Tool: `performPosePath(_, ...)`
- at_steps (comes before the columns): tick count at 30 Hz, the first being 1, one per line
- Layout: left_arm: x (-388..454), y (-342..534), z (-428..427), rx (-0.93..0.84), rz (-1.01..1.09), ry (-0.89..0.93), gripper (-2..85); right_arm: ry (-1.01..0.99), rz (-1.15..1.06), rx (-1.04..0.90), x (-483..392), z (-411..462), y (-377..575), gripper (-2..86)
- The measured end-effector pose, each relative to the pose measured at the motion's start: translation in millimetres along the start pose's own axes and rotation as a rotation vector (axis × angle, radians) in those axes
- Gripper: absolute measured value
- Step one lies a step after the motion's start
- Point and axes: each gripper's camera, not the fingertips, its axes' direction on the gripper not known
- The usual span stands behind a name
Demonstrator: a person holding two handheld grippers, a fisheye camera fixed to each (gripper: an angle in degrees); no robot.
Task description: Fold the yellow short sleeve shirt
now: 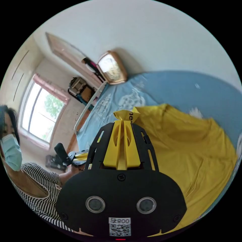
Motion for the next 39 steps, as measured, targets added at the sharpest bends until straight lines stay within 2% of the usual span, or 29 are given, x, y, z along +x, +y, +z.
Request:
performPosePath(2,-4.2,2.3,19.5,-0.039,-0.033,0.043,7.9,-0.037,0.178,-0.008,68.6,0.4,31.0,1.3)
performPosePath(5,-5.3,-6.1,41.8,-0.094,-0.028,0.053,9.4,-0.123,0.28,0.017,114.0,0.4,55.1,1.2)
performPosePath(9,6.7,-23.2,74.2,-0.178,0.041,0.043,8.9,-0.118,0.308,0.025,134.2,0.5,55.7,1.1)
performPosePath(12,14.4,-27.9,100.8,-0.245,0.063,-0.073,5.1,-0.102,0.312,0.011,143.2,0.9,50.2,1.2)
performPosePath(19,42.7,-8.3,70.1,-0.146,0.151,0.016,2.1,-0.068,0.376,0.055,164.9,-15.2,56.2,1.4)
performPosePath(22,58.1,3.7,83.3,-0.229,0.22,0.07,3.5,-0.051,0.407,0.103,168.8,-24.9,62.3,1.6)
performPosePath(25,61.1,11.6,85.7,-0.257,0.248,0.124,5.9,-0.021,0.338,0.101,150.8,-25.0,55.5,2.2)
performPosePath(28,50.2,9.5,69.2,-0.206,0.224,0.144,7.1,0.072,0.201,0.036,115.6,-7.8,31.1,3.3)
performPosePath(33,5.7,4.9,47.1,-0.134,0.066,-0.019,7.5,0.199,-0.025,-0.076,57.8,46.3,-23.7,5.4)
performPosePath(35,-19.4,3.9,49.4,-0.162,-0.005,-0.121,7.5,0.258,-0.093,-0.116,37.9,76.4,-52.5,5.9)
performPosePath(39,-44.1,3.7,66.0,-0.224,-0.053,-0.144,6.3,0.308,-0.159,-0.191,17.5,122.4,-83.2,5.9)
